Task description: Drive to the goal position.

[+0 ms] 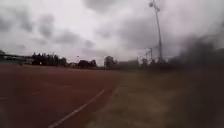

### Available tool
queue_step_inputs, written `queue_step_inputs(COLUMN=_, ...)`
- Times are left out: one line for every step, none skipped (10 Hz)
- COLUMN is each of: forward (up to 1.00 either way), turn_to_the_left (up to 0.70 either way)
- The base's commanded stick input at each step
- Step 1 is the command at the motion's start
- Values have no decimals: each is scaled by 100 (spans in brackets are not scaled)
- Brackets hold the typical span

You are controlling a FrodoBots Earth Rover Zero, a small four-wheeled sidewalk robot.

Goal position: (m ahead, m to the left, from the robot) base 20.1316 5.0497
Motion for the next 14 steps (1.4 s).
queue_step_inputs(forward=0, turn_to_the_left=0)
queue_step_inputs(forward=0, turn_to_the_left=0)
queue_step_inputs(forward=0, turn_to_the_left=0)
queue_step_inputs(forward=0, turn_to_the_left=0)
queue_step_inputs(forward=70, turn_to_the_left=31)
queue_step_inputs(forward=70, turn_to_the_left=18)
queue_step_inputs(forward=70, turn_to_the_left=6)
queue_step_inputs(forward=70, turn_to_the_left=0)
queue_step_inputs(forward=70, turn_to_the_left=0)
queue_step_inputs(forward=70, turn_to_the_left=0)
queue_step_inputs(forward=70, turn_to_the_left=0)
queue_step_inputs(forward=70, turn_to_the_left=0)
queue_step_inputs(forward=70, turn_to_the_left=0)
queue_step_inputs(forward=70, turn_to_the_left=0)
